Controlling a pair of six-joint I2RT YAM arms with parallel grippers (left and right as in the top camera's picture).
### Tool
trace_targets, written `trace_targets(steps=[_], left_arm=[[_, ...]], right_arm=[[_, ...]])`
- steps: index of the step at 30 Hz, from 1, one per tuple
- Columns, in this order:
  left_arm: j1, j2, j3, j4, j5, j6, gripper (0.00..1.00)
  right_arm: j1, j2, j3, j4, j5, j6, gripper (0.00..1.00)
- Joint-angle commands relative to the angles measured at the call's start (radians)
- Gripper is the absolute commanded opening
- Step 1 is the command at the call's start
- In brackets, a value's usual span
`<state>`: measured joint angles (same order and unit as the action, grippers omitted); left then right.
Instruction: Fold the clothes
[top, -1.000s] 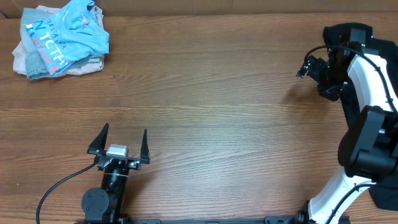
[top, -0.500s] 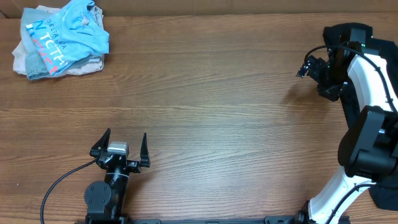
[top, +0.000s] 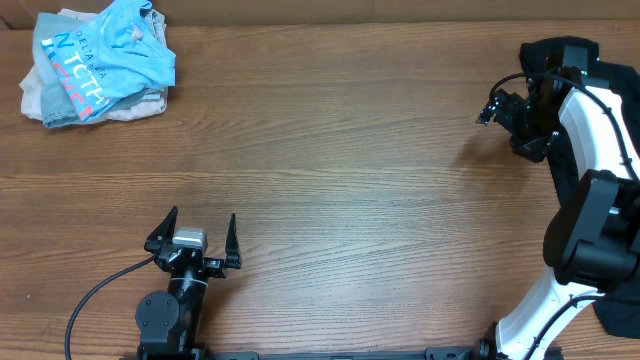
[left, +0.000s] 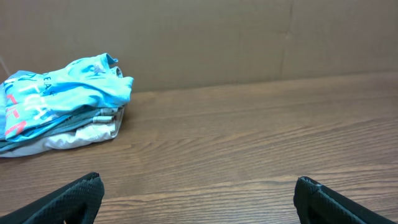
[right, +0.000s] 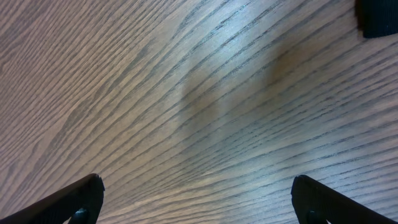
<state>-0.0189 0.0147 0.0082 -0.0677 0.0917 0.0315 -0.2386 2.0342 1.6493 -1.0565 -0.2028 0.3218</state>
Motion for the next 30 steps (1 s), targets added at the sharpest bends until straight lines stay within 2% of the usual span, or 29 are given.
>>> trace_targets(steps=[1, 11, 15, 18, 23, 30], left_arm=[[0.005, -0.01, -0.003, -0.003, -0.014, -0.013, 1.0], [0.005, -0.01, -0.003, -0.003, -0.014, -0.013, 1.0], [0.005, -0.01, -0.003, -0.003, -0.014, -0.013, 1.0], [0.005, -0.01, -0.003, -0.003, -0.014, -0.013, 1.0], [0.005, -0.01, -0.003, -0.003, -0.014, -0.013, 1.0], [0.005, -0.01, -0.003, -0.003, -0.014, -0.013, 1.0]], right_arm=[[0.003, -0.029, 0.02, 0.005, 0.0, 0.007, 1.0], [0.002, -0.029, 0.02, 0.005, 0.055, 0.005, 1.0], [0.01, -0.029, 0.002, 0.003, 0.22, -0.091, 1.0], [0.027, -0.039, -0.024, 0.031, 0.246, -0.193, 1.0], [0.066, -0.165, -0.118, 0.234, 0.171, -0.199, 1.0], [0.121, -0.504, -0.393, 0.542, 0.122, -0.2, 1.0]])
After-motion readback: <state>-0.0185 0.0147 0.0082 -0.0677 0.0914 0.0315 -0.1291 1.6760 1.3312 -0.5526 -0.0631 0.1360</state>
